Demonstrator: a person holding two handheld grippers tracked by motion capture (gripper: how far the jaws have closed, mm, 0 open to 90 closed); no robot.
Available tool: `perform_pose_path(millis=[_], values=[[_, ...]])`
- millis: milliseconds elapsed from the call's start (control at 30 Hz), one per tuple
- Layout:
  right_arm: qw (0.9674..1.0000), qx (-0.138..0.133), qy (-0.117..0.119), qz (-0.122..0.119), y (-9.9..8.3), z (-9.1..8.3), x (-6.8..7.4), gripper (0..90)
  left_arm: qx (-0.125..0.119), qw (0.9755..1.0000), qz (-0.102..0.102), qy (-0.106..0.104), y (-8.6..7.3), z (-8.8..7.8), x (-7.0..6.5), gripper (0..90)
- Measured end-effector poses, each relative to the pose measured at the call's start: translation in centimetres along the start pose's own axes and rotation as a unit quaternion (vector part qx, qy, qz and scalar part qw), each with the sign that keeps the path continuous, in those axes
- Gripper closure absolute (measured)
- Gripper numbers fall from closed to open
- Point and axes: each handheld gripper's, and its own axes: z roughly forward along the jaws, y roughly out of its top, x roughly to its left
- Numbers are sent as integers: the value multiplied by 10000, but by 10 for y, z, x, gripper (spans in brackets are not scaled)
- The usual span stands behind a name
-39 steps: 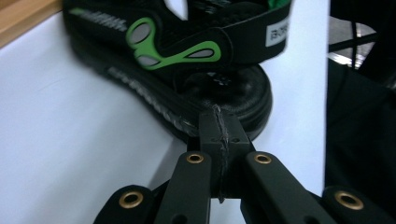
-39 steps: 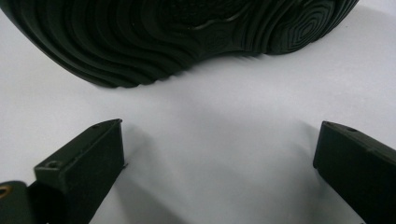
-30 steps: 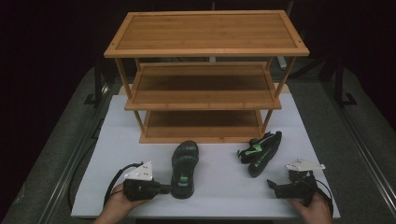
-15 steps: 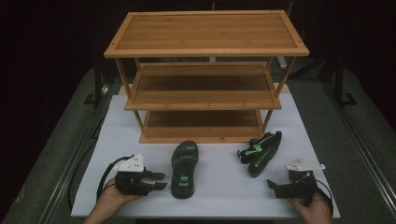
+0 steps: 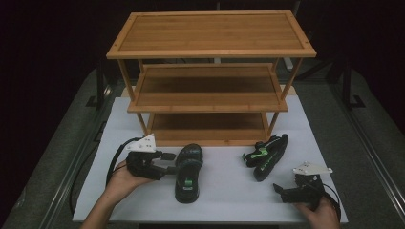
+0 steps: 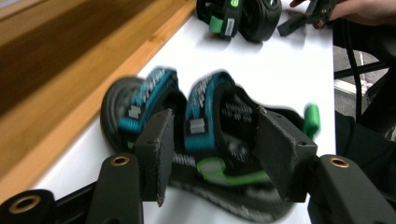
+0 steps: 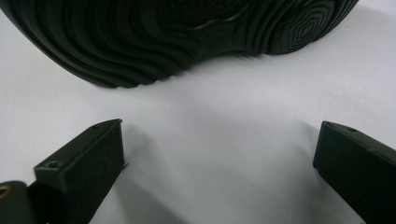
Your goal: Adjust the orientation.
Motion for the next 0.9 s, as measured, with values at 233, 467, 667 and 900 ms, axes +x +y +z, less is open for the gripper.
perform_pose_path(millis=[233,467,667,900], values=[[10000,-1,1,-2,0,0,0,13,325,9993,138,-145,7,32,9,528],[10000,-3,1,-1,0,0,0,13,301,9990,163,-301,5,45,11,680],[10000,-1,0,-1,0,0,0,13,197,9995,193,-166,15,50,9,685],[10000,-7,0,-1,0,0,0,13,198,9996,131,-146,22,65,8,685]])
